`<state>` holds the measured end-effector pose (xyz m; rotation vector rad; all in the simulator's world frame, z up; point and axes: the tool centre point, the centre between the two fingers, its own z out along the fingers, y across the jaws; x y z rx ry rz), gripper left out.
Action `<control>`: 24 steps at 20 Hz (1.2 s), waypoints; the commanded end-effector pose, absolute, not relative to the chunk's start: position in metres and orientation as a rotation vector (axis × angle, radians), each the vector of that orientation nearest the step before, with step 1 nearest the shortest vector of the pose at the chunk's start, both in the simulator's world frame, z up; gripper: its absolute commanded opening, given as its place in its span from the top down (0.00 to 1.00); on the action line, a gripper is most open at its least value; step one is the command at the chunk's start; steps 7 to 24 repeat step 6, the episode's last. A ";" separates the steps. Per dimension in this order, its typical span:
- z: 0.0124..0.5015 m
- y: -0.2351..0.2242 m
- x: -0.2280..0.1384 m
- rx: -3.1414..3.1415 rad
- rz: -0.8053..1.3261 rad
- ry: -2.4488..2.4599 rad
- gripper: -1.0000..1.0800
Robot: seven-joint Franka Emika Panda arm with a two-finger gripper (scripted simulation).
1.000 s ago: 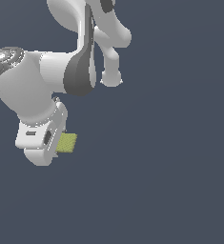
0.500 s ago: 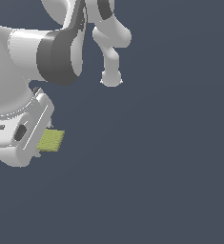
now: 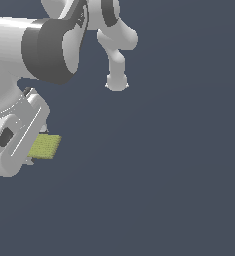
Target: Pick up the object and move it to a goal position.
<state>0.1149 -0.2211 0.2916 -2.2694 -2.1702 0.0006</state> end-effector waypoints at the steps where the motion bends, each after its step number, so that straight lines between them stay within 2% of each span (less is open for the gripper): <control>1: 0.295 -0.222 0.116 -2.270 -0.001 -2.171 1.00; 24: 0.296 -0.223 0.117 -2.270 -0.001 -2.171 1.00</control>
